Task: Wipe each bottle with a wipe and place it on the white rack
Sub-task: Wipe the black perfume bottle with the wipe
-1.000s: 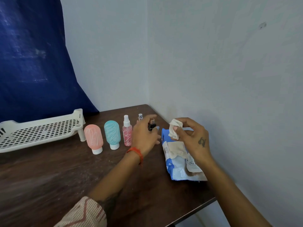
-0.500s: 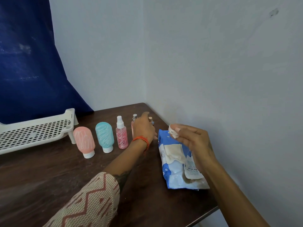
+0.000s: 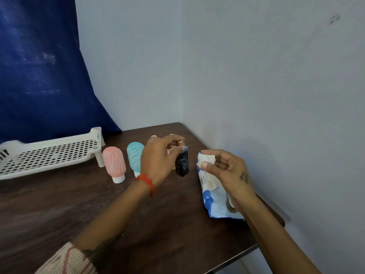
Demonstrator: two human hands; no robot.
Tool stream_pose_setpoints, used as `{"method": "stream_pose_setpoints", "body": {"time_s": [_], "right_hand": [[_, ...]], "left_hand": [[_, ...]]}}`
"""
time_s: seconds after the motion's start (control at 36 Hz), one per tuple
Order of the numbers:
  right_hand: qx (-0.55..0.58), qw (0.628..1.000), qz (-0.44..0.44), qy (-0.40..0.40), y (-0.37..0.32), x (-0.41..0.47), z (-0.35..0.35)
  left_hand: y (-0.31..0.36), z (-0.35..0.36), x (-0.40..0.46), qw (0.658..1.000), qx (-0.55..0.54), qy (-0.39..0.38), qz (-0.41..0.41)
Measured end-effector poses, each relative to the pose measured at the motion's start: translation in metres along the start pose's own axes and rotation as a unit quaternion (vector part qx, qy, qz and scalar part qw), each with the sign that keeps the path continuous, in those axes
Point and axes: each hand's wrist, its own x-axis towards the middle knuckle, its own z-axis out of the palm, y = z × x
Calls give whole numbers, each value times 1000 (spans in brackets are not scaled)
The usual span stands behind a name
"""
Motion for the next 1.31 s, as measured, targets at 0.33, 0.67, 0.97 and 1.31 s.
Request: {"method": "stream_pose_setpoints", "body": {"time_s": [0.33, 0.67, 0.97, 1.31], "right_hand": [[-74, 986, -93, -119, 11, -9, 67], [-219, 913, -327, -104, 42, 9, 121], [-268, 873, -399, -78, 61, 8, 126], [-215, 876, -418, -105, 59, 8, 128]], "left_hand": [[-56, -64, -43, 969, -198, -40, -139], [-88, -71, -48, 929, -307, 5, -208], [-92, -69, -48, 928, -313, 11, -202], [-97, -68, -48, 928, -315, 14, -199]]}}
